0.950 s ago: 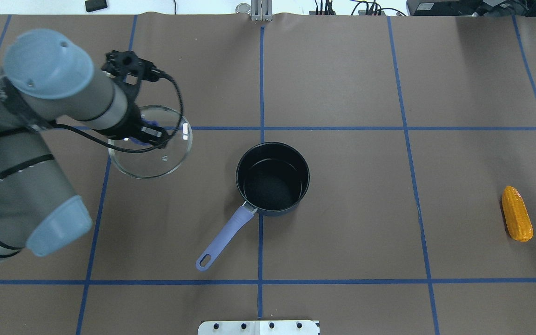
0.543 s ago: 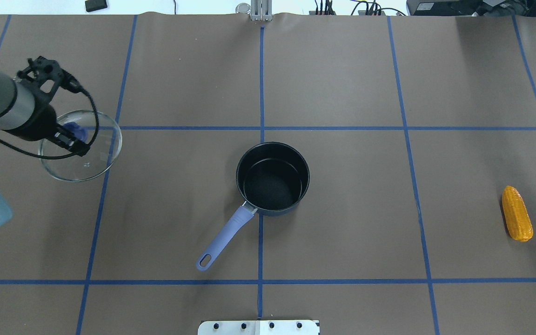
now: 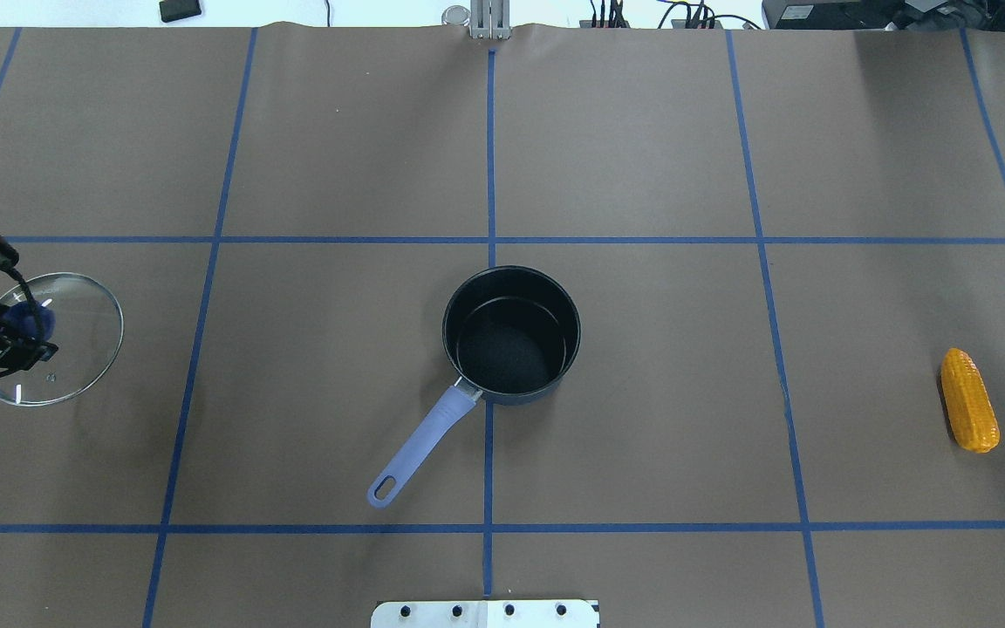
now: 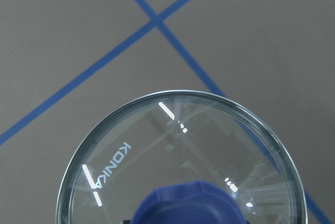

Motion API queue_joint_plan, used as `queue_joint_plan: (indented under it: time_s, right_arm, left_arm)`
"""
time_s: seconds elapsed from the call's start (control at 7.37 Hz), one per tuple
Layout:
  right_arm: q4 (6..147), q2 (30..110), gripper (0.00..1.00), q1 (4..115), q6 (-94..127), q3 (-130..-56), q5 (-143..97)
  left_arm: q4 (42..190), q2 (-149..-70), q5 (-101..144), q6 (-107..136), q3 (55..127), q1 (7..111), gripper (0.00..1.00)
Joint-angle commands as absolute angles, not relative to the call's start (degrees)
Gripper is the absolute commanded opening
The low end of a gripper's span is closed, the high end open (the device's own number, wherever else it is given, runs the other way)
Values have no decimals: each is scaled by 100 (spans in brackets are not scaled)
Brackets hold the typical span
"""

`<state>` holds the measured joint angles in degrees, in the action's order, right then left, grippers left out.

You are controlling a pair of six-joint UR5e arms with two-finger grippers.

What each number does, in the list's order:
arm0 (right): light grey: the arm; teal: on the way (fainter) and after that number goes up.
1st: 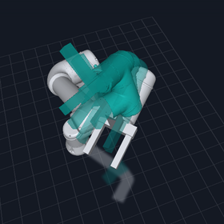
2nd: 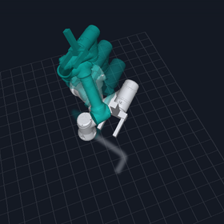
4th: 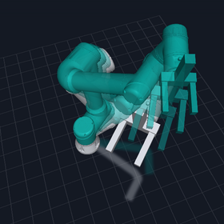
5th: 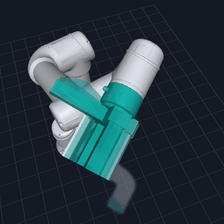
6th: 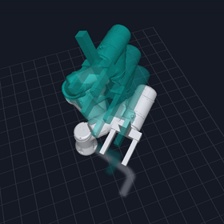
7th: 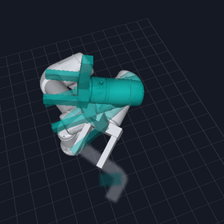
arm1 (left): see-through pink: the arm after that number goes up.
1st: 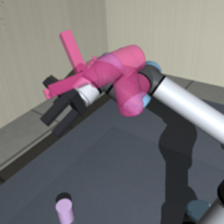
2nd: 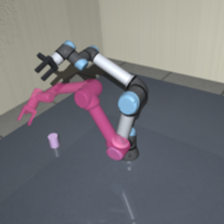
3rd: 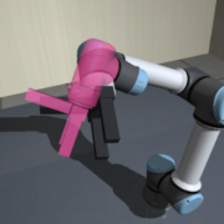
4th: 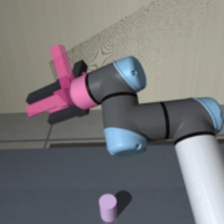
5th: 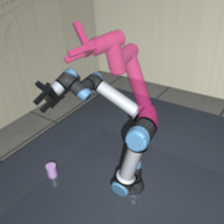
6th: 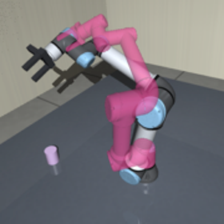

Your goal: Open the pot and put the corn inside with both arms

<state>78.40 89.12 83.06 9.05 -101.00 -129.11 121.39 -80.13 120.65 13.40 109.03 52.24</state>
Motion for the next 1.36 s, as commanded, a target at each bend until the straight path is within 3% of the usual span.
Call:
queue_joint_plan:
  time_s: [0.0, 0.14, 0.27, 0.41, 0.54, 0.68, 1.09, 1.22]
  right_arm:
    - [7840, 8921, 100, 8306, 905, -10099, -12911]
    - [7840, 8912, 100, 8306, 905, -10107, -12911]
    - [7840, 8912, 100, 8306, 905, -10107, -12911]
    - [7840, 8912, 100, 8306, 905, -10107, -12911]
    - [7840, 8912, 100, 8297, 905, -10099, -12911]
    - [7840, 8912, 100, 8279, 905, -10099, -12911]
    - [7840, 8921, 100, 8279, 923, -10107, -12911]
    - [7840, 8921, 100, 8271, 923, -10107, -12920]
  left_arm:
    - [13740, -7822, 12059, 1791, 9919, 5177, 13]
    - [13920, -7831, 12059, 1802, 9757, 5168, 16]
    - [13922, -7875, 12050, 1802, 9686, 5159, 25]
    - [13904, -7901, 12050, 1802, 9677, 5159, 43]
    - [13913, -7910, 12032, 1793, 9651, 5159, 74]
    - [13913, -7919, 12006, 1784, 9633, 5159, 98]
    - [13817, -7936, 12363, 1784, 9711, 5272, 99]
    - [13251, -8041, 12758, 1715, 9738, 5996, 99]
